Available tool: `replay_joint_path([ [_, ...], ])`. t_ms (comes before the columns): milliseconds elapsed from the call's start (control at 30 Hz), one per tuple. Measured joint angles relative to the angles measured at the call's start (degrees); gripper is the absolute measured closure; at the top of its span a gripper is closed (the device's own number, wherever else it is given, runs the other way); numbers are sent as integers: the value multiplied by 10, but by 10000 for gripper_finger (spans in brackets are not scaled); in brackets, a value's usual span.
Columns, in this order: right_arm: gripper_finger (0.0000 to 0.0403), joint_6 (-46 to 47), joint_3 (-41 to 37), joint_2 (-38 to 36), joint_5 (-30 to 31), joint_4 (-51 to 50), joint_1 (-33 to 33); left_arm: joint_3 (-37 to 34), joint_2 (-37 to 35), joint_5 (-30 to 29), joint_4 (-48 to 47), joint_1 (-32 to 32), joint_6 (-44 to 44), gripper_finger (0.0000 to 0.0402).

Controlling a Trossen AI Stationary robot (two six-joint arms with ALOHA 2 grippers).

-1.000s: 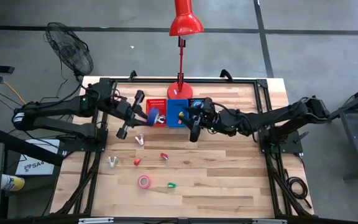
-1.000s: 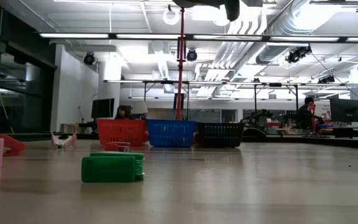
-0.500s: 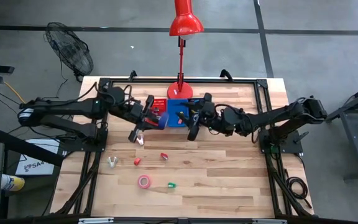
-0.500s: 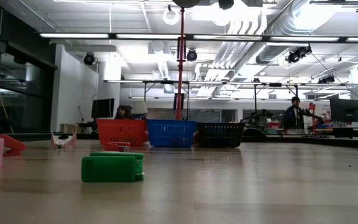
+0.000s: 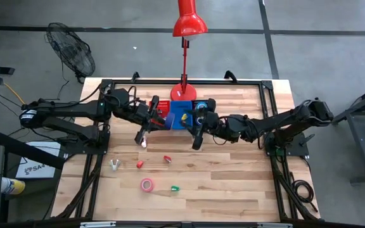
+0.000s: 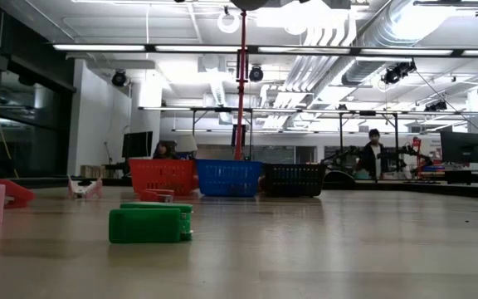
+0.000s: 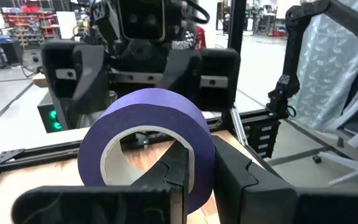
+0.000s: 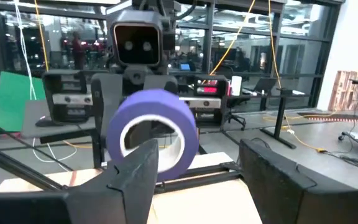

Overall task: Pick and place Stapler, Stapler remover, tape
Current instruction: Put the violet tape into the black basket

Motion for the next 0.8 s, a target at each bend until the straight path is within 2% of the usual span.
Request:
replay_joint_path([
  [300, 187, -9, 0, 1, -3, 0, -10, 0, 18, -14, 22, 0, -12, 366],
  [800, 187, -4, 0, 1, -24, -23, -31, 0, 40, -5, 68, 0, -30, 366],
])
